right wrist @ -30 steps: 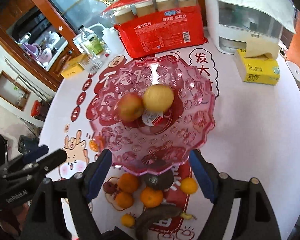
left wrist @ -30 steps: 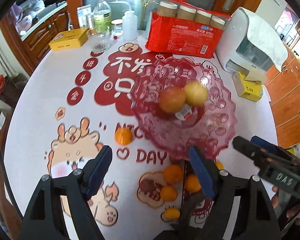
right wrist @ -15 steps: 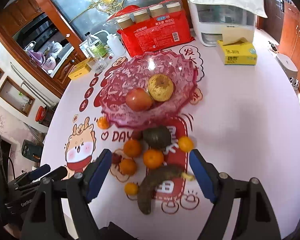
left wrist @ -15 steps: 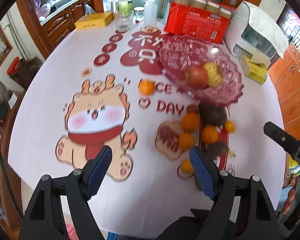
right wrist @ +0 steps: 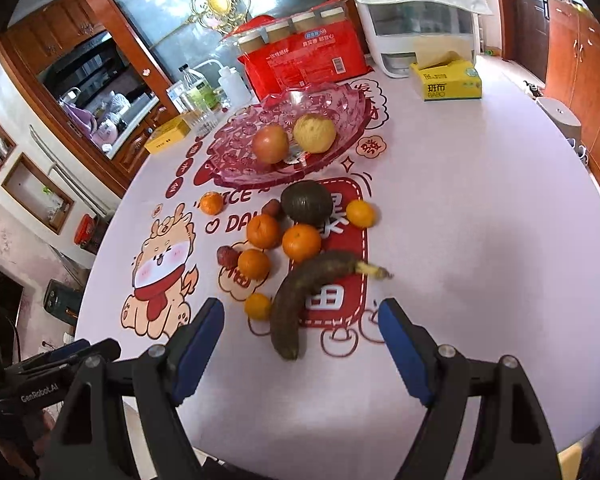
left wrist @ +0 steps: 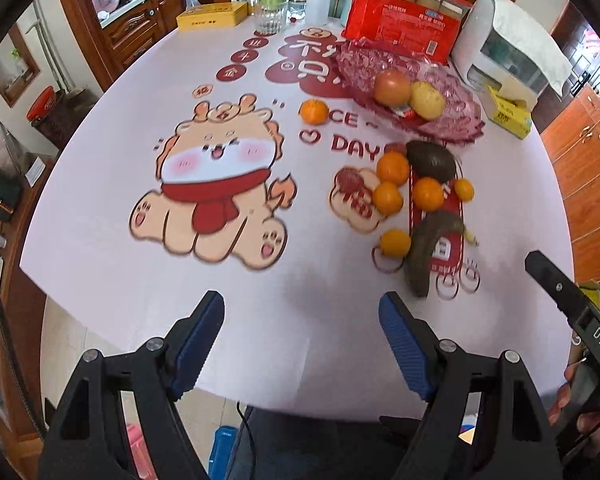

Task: Organize fruits
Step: 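Withdraw both tools from the bowl back toward the loose fruit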

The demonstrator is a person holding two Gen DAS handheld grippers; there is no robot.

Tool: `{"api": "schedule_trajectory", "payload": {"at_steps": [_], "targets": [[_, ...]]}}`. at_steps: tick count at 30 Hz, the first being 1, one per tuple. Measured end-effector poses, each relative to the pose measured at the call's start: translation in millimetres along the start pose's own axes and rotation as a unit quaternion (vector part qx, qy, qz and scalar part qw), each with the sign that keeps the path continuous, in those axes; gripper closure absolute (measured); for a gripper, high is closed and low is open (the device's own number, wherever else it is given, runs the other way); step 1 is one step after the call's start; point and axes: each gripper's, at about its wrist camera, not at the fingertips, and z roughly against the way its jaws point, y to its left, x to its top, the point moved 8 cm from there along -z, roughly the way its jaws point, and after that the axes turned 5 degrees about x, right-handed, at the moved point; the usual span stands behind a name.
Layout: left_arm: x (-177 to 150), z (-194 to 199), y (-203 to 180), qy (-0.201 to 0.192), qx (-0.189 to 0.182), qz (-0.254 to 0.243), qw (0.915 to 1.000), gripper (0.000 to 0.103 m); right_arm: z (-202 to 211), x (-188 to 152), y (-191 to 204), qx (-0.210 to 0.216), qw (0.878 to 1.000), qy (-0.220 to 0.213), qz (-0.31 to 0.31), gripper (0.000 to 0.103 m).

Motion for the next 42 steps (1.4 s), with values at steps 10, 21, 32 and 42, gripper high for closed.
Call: {"api": "schedule_trajectory", "payload": {"at_steps": [10,21,32,42], "targets": [[-13,10,15,-0.005,0.01,-0.004,0.9999,0.025,11,-33,8,0.016,0.999,-0.03,0.023,0.023],[10,-13,16,0.02,-0.005,-0.043,0.9989,0.025,-13,-42,12,0.022,1.0,-0.012,0.001,0.023],[75,-44,-3,0.027,-0.038,-0.137,0.9895,0.025,-39,-29,16,-0.011,0.997,-0.011,-0.078,0.023],[123,-79,-26,0.035,-0.068,-0.229,0.9704,0.025,-65,-21,22,-0.053,0.987,-0.007,-0.153,0.023]]}}
